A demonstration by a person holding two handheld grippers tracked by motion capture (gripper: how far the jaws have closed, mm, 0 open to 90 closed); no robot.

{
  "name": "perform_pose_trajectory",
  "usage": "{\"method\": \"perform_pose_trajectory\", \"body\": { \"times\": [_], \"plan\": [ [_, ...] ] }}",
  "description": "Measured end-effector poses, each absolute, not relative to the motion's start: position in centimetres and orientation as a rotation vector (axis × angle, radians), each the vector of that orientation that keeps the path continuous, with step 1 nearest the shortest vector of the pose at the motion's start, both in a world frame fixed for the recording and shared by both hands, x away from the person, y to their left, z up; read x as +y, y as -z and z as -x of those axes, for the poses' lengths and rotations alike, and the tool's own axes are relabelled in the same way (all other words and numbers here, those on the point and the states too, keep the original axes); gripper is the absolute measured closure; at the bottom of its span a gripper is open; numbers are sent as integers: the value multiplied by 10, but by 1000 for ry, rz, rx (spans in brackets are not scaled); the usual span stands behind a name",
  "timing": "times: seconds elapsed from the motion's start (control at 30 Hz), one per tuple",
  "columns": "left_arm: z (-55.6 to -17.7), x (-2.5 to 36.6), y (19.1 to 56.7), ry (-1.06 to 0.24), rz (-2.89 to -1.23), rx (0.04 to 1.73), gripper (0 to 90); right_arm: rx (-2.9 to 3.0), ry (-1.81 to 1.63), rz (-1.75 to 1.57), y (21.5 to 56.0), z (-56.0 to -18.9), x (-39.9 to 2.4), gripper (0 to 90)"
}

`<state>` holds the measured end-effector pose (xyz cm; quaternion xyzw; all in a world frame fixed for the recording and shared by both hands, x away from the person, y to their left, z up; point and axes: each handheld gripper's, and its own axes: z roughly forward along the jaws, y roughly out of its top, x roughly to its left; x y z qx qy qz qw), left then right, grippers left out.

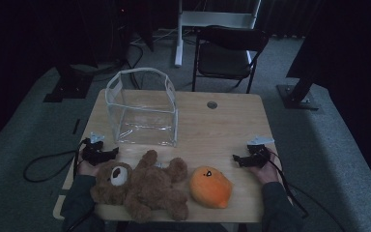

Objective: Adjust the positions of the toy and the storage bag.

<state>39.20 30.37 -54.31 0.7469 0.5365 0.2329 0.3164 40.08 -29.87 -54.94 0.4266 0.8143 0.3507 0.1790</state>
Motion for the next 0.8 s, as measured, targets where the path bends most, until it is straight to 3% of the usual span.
{"method": "perform_pose_trajectory", "body": {
  "times": [0.8],
  "plan": [
    [-392, 303, 543, -617, -1967, 1415, 255, 2307, -1048, -1139, 521, -381, -290, 139]
  ]
}}
